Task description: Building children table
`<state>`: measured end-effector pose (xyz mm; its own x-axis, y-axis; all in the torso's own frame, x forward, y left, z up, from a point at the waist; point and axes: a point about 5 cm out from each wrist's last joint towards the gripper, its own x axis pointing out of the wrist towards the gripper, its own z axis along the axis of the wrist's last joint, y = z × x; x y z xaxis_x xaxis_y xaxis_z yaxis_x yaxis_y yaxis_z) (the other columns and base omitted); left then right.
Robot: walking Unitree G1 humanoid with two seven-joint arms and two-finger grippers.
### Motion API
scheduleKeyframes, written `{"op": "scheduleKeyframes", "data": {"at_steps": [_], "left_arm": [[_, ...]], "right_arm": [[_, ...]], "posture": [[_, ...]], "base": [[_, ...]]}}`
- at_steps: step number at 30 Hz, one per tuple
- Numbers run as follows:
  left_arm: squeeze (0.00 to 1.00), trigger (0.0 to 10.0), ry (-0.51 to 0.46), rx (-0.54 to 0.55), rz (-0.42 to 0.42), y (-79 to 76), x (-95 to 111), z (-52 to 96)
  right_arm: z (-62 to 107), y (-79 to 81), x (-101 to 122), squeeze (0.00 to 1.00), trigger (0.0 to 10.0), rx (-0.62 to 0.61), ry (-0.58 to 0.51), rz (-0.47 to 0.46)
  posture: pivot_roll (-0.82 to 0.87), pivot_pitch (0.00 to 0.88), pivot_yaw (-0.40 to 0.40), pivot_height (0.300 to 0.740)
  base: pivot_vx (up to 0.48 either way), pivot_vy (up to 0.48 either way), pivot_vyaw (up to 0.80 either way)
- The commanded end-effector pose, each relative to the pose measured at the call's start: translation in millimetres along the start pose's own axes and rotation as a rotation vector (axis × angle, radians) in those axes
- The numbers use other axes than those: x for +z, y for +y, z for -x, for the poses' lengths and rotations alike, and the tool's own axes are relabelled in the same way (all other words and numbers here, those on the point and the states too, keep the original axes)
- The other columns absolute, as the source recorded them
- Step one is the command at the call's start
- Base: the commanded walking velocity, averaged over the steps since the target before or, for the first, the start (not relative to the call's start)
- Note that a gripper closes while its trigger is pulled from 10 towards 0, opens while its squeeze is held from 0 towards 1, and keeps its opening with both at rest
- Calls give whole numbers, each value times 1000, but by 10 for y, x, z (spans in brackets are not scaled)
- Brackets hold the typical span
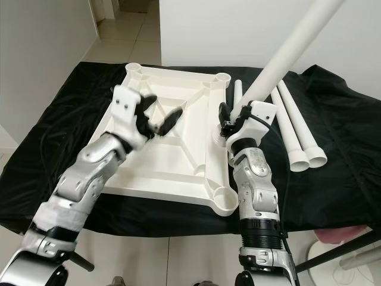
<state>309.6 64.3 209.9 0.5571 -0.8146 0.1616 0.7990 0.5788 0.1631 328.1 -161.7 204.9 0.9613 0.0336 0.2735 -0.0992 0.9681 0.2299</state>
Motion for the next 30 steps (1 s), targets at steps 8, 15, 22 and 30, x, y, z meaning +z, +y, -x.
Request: {"op": "scheduleKeyframes", "data": {"at_steps": [8, 15, 22, 30], "left_arm": [[0, 10000, 191, -182, -60, -179, -352, 169], [0, 10000, 300, -244, -62, -286, -615, 297], [0, 10000, 398, -307, -130, -353, -820, 416], [0, 10000, 457, -320, -166, -349, -932, 457]], "right_arm": [[-55, -71, 100, 0, 10000, 7, -20, 28], [-58, -106, 134, 0, 10000, 6, -35, 39], [-14, -138, 111, 0, 10000, -3, -38, 42], [-4, -180, 95, 0, 10000, -23, -35, 48]], "posture": [[12, 0, -51, 740], [8, 0, -44, 740], [2, 0, -24, 740], [-2, 0, -19, 740]], "base": [[0, 0, 0], [0, 0, 0], [0, 0, 0], [0, 0, 0]]}}
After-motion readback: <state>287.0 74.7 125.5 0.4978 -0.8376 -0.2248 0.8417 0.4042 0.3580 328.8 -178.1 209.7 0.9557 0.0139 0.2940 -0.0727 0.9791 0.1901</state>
